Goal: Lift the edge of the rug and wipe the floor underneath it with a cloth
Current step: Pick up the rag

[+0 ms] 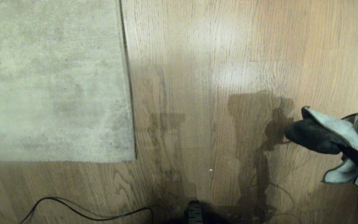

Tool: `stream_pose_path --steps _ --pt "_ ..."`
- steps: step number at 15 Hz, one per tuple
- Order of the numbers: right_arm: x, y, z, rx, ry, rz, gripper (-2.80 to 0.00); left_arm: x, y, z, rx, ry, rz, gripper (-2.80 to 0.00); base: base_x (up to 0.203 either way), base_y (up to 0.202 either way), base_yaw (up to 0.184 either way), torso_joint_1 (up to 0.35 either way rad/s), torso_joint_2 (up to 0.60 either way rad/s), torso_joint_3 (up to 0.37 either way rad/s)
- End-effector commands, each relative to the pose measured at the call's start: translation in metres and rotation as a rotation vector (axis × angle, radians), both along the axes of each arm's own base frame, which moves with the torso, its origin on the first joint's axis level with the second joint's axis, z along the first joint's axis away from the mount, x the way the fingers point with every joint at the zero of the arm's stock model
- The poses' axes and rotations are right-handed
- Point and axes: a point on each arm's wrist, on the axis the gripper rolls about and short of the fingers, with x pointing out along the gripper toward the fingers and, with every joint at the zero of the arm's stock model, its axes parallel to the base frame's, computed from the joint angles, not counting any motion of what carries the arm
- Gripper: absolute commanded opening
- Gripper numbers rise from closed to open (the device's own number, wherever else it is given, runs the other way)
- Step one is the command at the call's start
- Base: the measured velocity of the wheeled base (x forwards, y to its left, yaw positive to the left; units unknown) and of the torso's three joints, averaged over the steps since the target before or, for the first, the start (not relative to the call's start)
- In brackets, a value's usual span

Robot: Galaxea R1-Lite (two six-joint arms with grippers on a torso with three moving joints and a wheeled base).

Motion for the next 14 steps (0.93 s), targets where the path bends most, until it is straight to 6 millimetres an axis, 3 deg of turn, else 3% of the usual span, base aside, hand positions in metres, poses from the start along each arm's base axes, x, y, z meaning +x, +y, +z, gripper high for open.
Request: stream_pose_path --steps 1,9,14 --pt "-0.019 0.006 0.010 -0.018 -0.061 0.016 -2.80 0.000 0.000 0.000 0.000 0.002 0.001 -2.80 0.000 0.000 0.000 0.000 0.00 0.000" --pt "-0.070 0.021 0.007 -0.035 -0.056 -0.106 -2.80 0.000 0.000 0.000 0.000 0.002 0.001 -2.80 0.000 0.000 0.000 0.000 0.00 0.000" --pt "-0.106 0.026 -0.008 -0.035 -0.036 -0.098 -2.80 0.000 0.000 0.000 0.000 0.002 0.001 -2.80 0.000 0.000 0.000 0.000 0.00 0.000"
